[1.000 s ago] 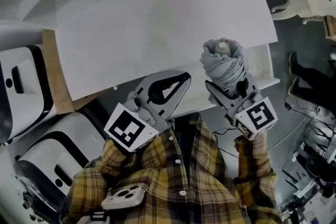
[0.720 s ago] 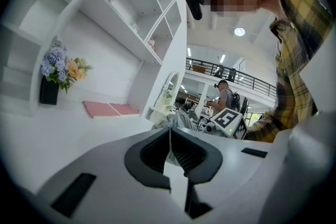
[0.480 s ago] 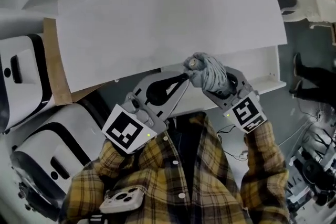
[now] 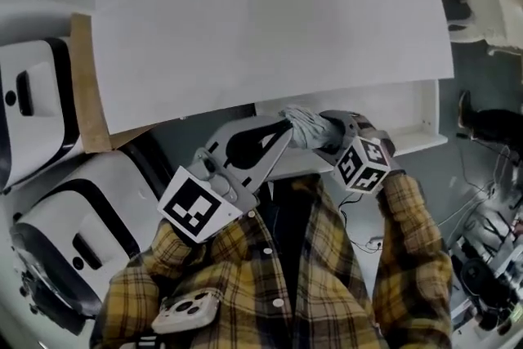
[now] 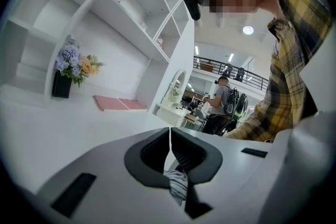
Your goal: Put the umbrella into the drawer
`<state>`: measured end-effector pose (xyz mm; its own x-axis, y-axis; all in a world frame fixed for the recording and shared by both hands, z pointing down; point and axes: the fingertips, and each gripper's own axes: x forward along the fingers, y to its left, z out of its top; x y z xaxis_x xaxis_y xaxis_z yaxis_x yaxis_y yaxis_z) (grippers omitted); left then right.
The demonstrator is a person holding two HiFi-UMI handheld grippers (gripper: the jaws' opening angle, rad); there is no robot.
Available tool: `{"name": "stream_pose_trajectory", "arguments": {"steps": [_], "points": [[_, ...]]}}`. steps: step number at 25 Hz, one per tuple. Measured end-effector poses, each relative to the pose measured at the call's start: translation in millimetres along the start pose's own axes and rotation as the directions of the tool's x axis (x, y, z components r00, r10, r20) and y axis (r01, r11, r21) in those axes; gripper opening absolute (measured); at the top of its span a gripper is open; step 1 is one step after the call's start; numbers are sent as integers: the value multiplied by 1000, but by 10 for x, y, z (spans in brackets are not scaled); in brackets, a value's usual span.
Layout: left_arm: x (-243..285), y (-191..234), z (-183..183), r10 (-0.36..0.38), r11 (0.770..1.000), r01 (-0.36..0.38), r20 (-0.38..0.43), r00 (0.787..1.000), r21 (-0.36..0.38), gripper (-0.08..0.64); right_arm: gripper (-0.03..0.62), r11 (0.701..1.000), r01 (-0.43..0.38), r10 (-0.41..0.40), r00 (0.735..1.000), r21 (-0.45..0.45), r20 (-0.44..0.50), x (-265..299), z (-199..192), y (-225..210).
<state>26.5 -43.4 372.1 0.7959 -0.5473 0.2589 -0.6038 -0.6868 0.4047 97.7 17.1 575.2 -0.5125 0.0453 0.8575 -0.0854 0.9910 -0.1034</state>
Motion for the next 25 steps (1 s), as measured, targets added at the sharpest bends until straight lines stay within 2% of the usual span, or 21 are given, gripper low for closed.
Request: {"name": "stream_pose_trajectory", "arguments": {"steps": [4,11,25], "points": [[-34,27,-27,13,1000,-14,-9,1000,-12,26,293,996,-65,60,995,-56,-86,238,-151,72],[-35,42,-75,4,1000,-5,-30,1000,-4,26,295,991,-127,117,977,-48,-177,585,-449,153],[39,79,-75,-7,1000,6,-46,999,-20,26,301,995,-92,82,966,-30,-246,780,-734,-9]]}}
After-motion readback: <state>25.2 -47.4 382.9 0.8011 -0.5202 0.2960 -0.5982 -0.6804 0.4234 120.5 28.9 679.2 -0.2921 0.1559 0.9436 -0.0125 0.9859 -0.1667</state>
